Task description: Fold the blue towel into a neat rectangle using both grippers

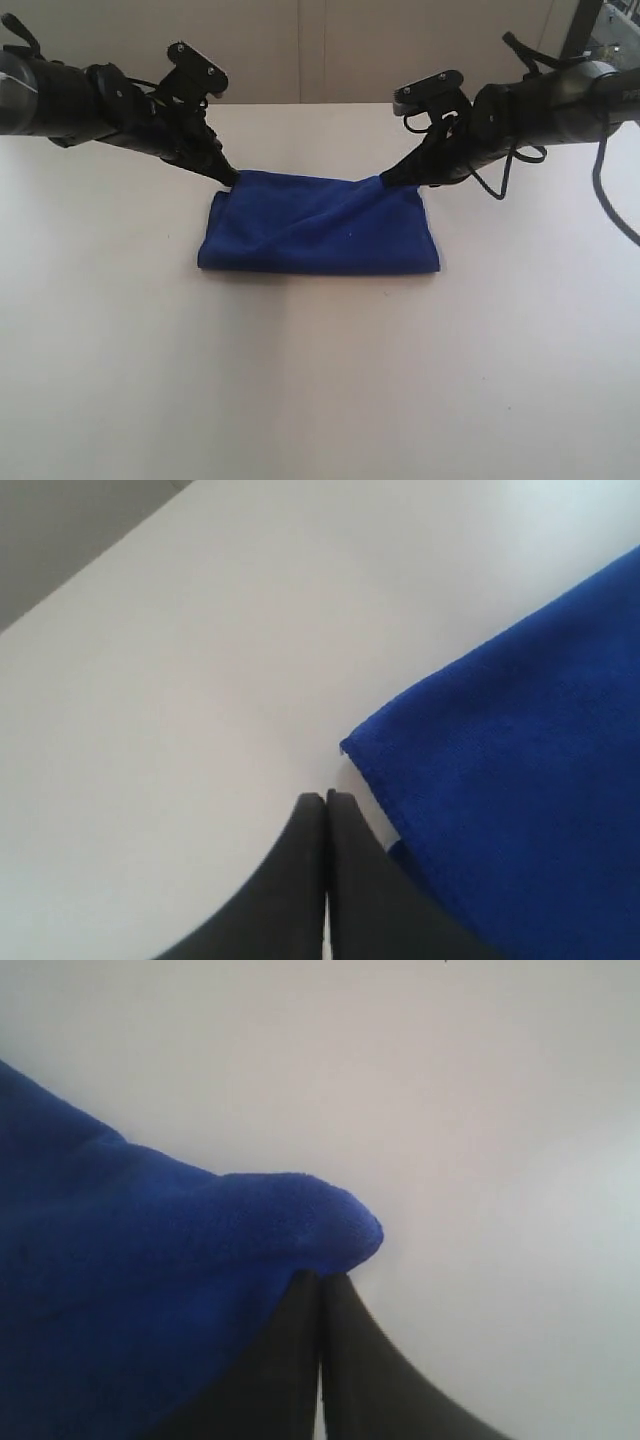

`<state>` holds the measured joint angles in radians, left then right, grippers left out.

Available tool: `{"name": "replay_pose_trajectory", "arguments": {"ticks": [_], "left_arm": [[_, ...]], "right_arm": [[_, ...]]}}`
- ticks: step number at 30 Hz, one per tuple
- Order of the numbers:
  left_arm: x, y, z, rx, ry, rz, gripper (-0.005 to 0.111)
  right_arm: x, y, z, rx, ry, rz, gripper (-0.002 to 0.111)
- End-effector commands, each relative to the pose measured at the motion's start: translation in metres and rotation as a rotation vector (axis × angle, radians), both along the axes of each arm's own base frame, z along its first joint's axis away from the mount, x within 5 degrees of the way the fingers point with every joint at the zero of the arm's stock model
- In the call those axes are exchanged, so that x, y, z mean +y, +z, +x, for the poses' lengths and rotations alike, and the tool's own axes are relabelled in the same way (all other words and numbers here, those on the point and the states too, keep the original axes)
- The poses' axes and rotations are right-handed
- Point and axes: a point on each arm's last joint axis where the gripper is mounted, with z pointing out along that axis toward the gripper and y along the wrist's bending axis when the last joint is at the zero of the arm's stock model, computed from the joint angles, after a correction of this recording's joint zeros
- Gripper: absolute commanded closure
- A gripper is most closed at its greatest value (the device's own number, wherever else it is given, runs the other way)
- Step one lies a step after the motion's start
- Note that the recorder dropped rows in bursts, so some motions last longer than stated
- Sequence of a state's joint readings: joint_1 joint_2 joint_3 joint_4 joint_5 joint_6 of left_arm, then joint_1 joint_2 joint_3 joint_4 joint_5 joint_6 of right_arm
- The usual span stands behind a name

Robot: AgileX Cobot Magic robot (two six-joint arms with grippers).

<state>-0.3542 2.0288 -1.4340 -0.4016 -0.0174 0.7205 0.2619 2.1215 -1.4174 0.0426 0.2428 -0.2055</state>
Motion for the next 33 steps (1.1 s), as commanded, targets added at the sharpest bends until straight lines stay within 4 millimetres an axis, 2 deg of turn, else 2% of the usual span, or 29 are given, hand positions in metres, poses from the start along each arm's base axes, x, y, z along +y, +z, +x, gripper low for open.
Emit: {"name": "replay_pose_trajectory", "arguments": {"ticks": [1, 4, 9, 12, 19, 25, 33], "left_arm": [[0.008, -0.001, 0.015, 0.078, 0.039, -0.056, 0.107], [0.010, 0.002, 0.024, 0.095, 0.052, -0.080, 0.107], [0.005, 0.001, 0.032, 0.172, 0.020, -0.094, 0.107], [0.004, -0.001, 0.034, 0.181, 0.015, -0.094, 0.107], [0.007, -0.001, 0.036, 0.165, 0.030, -0.096, 0.107], [0.015, 0.001, 0.040, 0.160, 0.048, -0.105, 0.107], [0.017, 0.001, 0.055, 0.258, 0.016, -0.152, 0.107]], "right_arm": [[0.006, 0.005, 0.000, 0.030, 0.004, 0.006, 0.108], [0.009, 0.002, -0.001, 0.040, 0.014, 0.002, 0.108], [0.008, -0.019, 0.000, 0.081, 0.012, -0.012, 0.108], [0.007, -0.024, 0.000, 0.093, 0.011, -0.017, 0.108], [-0.005, -0.026, 0.000, 0.134, -0.009, -0.032, 0.108], [-0.005, -0.026, 0.001, 0.128, -0.009, -0.030, 0.108], [-0.005, -0.026, 0.001, 0.128, -0.009, -0.030, 0.108]]}}
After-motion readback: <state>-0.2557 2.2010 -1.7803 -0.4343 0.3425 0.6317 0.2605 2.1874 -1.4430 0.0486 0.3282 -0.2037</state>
